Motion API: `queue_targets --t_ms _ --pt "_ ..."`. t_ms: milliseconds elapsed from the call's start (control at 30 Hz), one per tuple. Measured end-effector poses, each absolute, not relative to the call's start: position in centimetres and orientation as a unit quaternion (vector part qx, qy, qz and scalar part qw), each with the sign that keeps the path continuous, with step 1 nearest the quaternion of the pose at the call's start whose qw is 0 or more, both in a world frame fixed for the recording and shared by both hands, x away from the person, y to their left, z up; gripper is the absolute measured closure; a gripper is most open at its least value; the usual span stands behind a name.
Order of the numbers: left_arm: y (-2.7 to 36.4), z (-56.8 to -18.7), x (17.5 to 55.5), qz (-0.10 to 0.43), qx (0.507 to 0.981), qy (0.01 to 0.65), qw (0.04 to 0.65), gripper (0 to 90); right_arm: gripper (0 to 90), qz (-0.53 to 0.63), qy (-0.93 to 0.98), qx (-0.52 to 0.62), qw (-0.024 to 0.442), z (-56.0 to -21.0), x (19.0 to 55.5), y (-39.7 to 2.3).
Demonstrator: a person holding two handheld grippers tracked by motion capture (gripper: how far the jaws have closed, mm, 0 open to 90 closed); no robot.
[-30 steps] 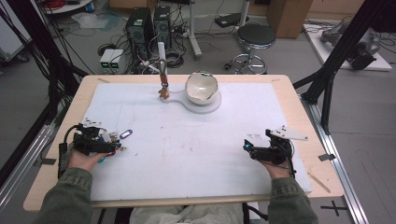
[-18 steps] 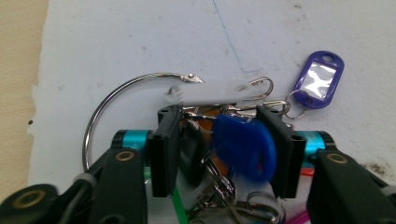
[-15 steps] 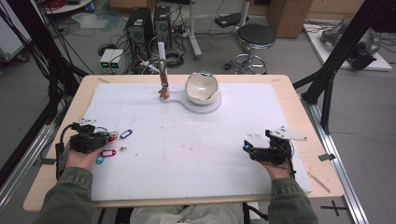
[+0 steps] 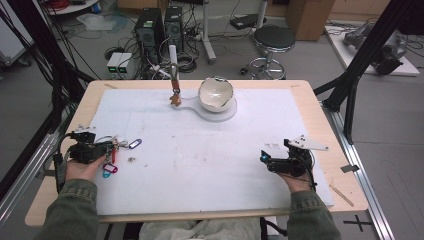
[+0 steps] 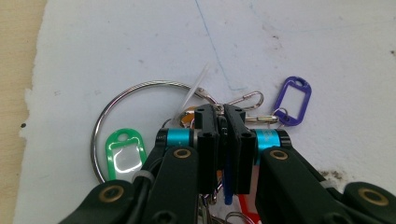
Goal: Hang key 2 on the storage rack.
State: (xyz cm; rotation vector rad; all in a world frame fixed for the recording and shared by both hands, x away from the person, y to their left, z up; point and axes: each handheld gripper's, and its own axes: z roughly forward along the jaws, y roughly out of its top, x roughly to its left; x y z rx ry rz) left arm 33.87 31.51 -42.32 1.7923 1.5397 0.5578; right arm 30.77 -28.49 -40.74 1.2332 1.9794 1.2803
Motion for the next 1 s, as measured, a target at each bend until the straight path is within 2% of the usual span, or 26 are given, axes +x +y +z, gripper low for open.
queue_targets --t_ms 1000 --pt "31.9 -40.2 32.4 0.227 0.658 0.578 0.425 84.1 0.9 0.473 0.719 0.454 0.233 -40.7 30.8 -28.7"
